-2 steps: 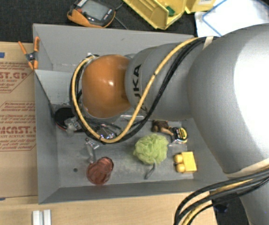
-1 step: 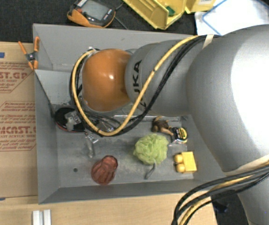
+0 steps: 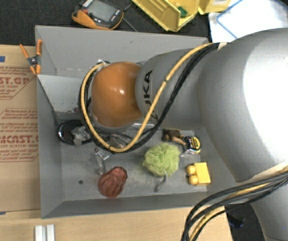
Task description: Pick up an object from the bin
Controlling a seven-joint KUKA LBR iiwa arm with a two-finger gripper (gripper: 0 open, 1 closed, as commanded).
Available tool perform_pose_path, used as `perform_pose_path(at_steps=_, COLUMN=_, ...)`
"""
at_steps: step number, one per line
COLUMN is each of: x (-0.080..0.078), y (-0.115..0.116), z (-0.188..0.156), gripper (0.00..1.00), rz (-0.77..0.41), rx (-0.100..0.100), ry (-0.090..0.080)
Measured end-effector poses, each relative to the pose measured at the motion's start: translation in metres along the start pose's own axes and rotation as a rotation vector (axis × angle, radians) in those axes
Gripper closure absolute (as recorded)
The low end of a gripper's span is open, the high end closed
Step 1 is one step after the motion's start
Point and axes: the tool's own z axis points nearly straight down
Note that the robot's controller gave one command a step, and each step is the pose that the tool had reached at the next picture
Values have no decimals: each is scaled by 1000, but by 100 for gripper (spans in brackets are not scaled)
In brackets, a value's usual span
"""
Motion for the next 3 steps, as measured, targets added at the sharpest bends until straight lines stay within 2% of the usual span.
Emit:
perform_pose_path(at_steps=1, x=75, y=12, z=19, gripper=0, rz=-133, rx=-4, ry=-1)
perform_pose_path(at_steps=2, x=71, y=8, z=21, gripper=0, rz=-254, rx=0, ry=-5)
perform_pose_path(at_steps=3, x=55, y=54, z=28, gripper=100, rz=-359, rx=-4, ry=-7)
